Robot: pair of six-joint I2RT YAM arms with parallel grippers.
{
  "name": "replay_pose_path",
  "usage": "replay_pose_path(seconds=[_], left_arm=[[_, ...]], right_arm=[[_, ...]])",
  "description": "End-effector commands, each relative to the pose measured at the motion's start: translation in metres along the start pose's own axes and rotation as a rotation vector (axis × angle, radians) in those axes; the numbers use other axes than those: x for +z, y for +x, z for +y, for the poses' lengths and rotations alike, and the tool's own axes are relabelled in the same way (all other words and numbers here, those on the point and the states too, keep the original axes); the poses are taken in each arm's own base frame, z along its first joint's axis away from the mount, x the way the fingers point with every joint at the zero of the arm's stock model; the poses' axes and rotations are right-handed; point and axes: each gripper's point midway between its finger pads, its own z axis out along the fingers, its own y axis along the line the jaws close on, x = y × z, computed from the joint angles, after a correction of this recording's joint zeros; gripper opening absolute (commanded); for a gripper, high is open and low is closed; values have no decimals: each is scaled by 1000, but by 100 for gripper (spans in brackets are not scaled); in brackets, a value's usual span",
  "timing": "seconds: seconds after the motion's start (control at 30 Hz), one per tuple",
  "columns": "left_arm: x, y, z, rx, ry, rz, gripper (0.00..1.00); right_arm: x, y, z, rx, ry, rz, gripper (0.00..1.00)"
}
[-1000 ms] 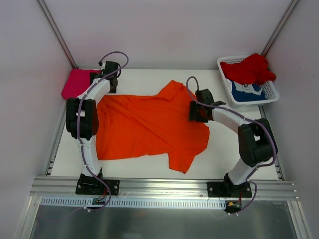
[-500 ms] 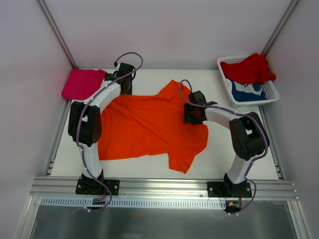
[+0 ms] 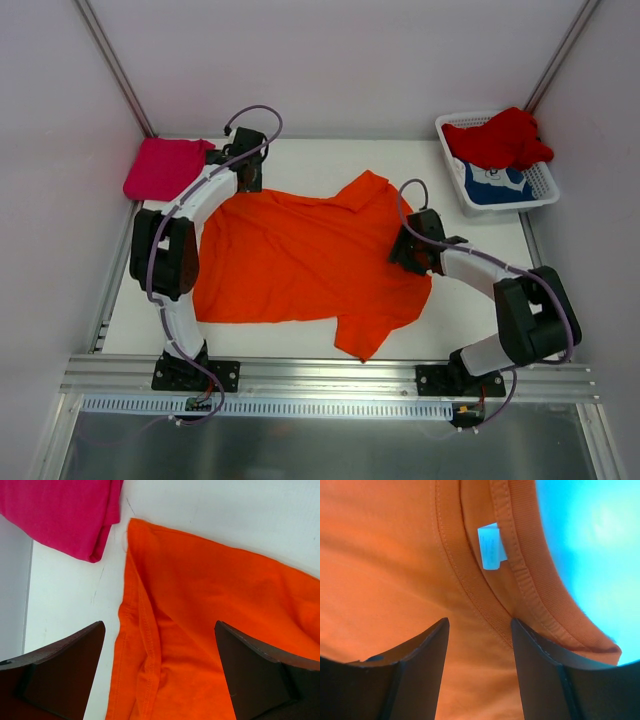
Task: Fold and stack the t-shirts
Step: Flatten the tshirt out
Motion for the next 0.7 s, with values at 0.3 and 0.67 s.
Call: replay_pose_path(seconds=[0.3,0.67], left_arm=[[-24,-8,12,-45,26,-38,93],[-24,7,-1,-72,93,1,93]], right_arm=[[-30,-8,-41,148,62,-53,57],[-42,-31,-20,23,6,-57,57]])
